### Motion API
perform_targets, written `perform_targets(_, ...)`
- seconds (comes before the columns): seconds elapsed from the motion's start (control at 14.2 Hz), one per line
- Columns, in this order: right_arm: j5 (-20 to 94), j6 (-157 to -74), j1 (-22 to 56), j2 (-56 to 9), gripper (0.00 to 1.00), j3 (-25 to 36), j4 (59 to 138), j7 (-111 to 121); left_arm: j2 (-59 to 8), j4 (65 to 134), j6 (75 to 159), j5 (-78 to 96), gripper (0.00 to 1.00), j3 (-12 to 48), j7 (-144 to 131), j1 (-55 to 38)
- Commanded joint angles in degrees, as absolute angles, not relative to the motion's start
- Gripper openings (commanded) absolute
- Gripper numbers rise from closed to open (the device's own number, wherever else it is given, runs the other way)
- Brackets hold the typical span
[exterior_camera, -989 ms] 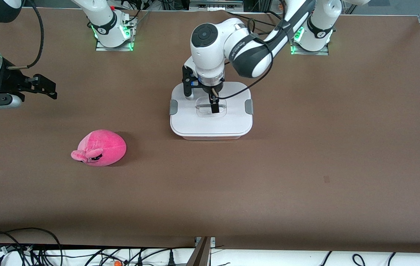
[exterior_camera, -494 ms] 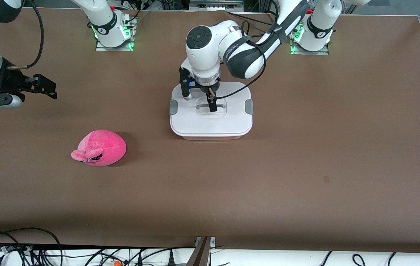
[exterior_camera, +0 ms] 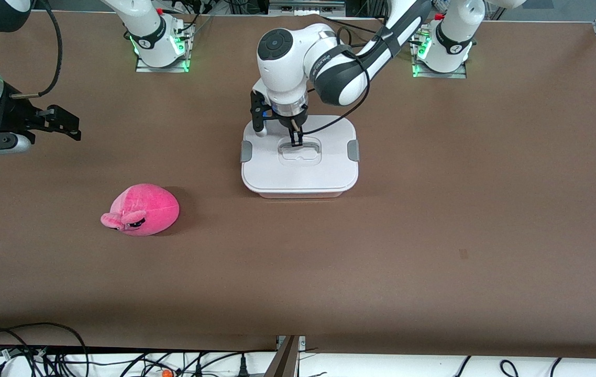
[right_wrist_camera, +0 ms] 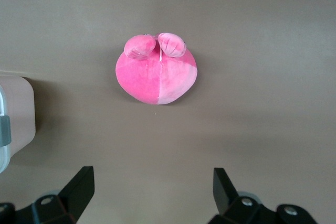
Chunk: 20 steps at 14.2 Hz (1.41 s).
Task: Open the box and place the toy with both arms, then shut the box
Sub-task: 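Lift the lid with the left gripper and set it beside the box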
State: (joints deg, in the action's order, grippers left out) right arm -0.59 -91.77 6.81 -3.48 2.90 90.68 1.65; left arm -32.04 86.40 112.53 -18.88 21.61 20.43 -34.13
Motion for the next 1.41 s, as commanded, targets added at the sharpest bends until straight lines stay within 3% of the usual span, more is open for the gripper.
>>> perform_targets(0.0, -0.7, -91.1, 6.7, -3.5, 1.00, 2.5, 89.8, 1.0, -33.0, 84.4, 112.1, -20.3, 0.00, 20.9, 21.0, -35.2)
perform_targets(0.64, -0.8, -91.6, 6.7, -3.6, 1.00, 1.8, 89.8, 1.1, -32.9, 80.0, 110.6, -19.2, 0.00, 20.7, 27.1, -33.7)
perform_targets(0.99, -0.8, -91.6, 6.6, -3.6, 1.00, 1.9, 89.8, 1.1, -31.3, 74.0, 96.4, -15.2, 0.00, 21.0, 31.8, -29.0)
perform_targets(1.34, -0.8, -91.8, 6.6, -3.7, 1.00, 2.0, 89.7, 1.1, -27.1, 73.2, 84.7, -15.2, 0.00, 21.2, 43.3, -14.9)
